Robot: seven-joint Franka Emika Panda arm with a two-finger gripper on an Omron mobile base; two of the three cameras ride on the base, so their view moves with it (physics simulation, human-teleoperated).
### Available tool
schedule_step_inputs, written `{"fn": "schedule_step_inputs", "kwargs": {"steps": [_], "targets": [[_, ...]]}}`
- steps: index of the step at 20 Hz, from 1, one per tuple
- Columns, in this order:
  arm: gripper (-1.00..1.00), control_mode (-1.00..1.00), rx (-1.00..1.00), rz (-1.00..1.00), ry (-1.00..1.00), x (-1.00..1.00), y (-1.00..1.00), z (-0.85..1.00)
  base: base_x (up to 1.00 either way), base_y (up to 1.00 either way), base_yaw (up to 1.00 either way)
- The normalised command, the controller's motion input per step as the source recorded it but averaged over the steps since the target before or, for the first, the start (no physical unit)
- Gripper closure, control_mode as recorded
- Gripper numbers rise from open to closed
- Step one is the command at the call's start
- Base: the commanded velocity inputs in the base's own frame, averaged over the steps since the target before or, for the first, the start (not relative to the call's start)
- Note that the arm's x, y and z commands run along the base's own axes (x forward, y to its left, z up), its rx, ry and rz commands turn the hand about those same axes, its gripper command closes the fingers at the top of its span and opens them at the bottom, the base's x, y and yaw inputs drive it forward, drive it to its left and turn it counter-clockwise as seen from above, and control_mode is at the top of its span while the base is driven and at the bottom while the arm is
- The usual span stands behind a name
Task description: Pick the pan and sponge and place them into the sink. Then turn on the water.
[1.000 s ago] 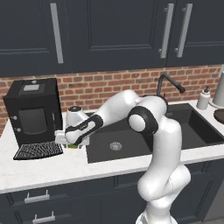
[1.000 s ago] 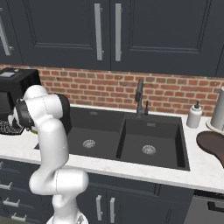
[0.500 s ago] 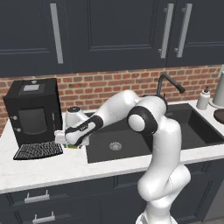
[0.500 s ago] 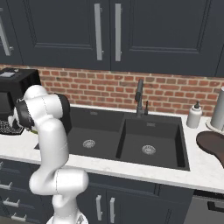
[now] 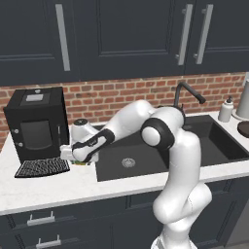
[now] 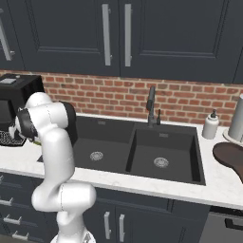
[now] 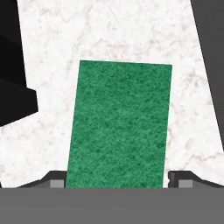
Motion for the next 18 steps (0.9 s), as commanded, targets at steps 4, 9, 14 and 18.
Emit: {"fn": "schedule_step_inputs", "kwargs": {"steps": [4, 9, 14, 18], "targets": [[1.0, -1.0, 0.0, -0.03, 0.03, 0.29, 0.0, -0.28, 0.0, 0.0, 0.0], [1.0, -1.0, 0.0, 0.0, 0.01, 0.11, -0.06, -0.19, 0.0, 0.0, 0.0], [1.0, -1.0, 0.0, 0.0, 0.01, 0.0, -0.27, -0.01, 0.0, 0.0, 0.0], [1.0, -1.0, 0.02, 0.03, 0.0, -0.01, -0.28, 0.0, 0.0, 0.0, 0.0]]}}
